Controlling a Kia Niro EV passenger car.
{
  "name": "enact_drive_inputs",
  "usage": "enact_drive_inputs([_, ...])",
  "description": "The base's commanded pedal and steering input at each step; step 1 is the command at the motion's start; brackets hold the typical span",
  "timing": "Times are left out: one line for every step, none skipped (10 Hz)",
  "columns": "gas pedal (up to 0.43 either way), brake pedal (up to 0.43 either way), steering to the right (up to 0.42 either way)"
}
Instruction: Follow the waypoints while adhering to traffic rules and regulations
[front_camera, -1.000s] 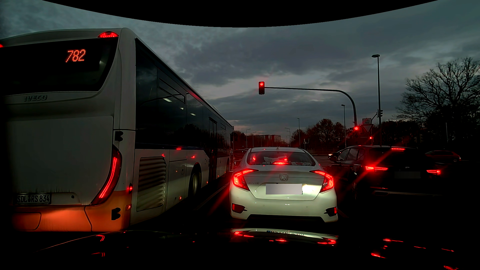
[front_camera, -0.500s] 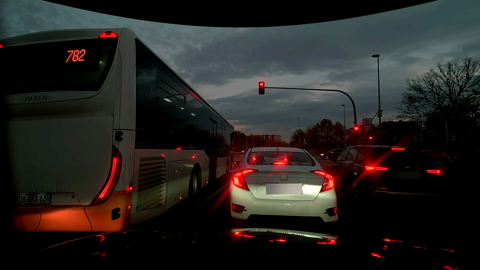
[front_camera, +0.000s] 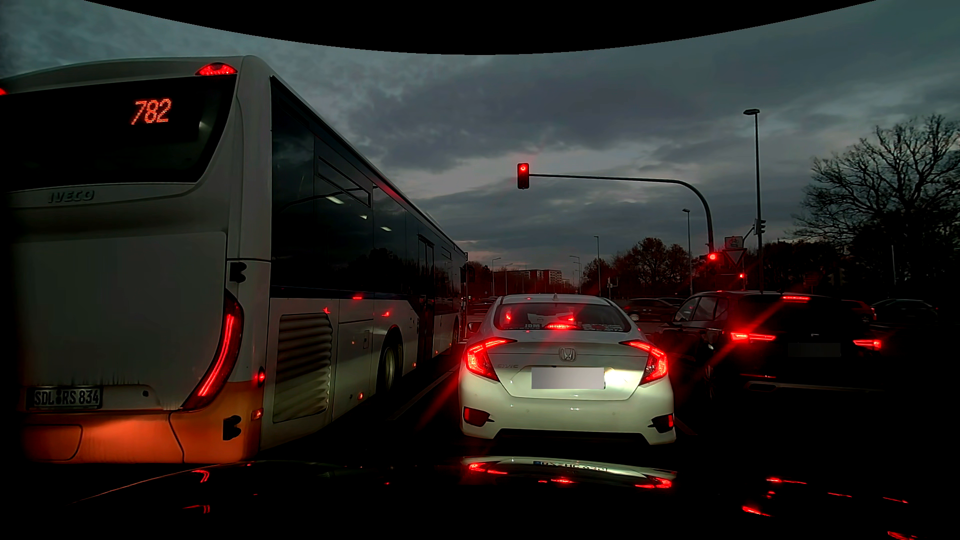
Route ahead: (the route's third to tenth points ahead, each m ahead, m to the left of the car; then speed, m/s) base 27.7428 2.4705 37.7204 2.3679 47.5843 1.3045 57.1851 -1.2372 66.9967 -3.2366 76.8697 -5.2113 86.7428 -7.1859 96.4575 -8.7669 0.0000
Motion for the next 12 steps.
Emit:
enact_drive_inputs([0.000,0.366,0.014])
enact_drive_inputs([0.000,0.366,0.014])
enact_drive_inputs([0.000,0.366,0.014])
enact_drive_inputs([0.000,0.366,0.014])
enact_drive_inputs([0.000,0.366,0.014])
enact_drive_inputs([0.000,0.360,0.014])
enact_drive_inputs([0.000,0.366,0.014])
enact_drive_inputs([0.000,0.366,0.014])
enact_drive_inputs([0.000,0.360,0.014])
enact_drive_inputs([0.000,0.366,0.014])
enact_drive_inputs([0.000,0.366,0.014])
enact_drive_inputs([0.000,0.366,0.014])
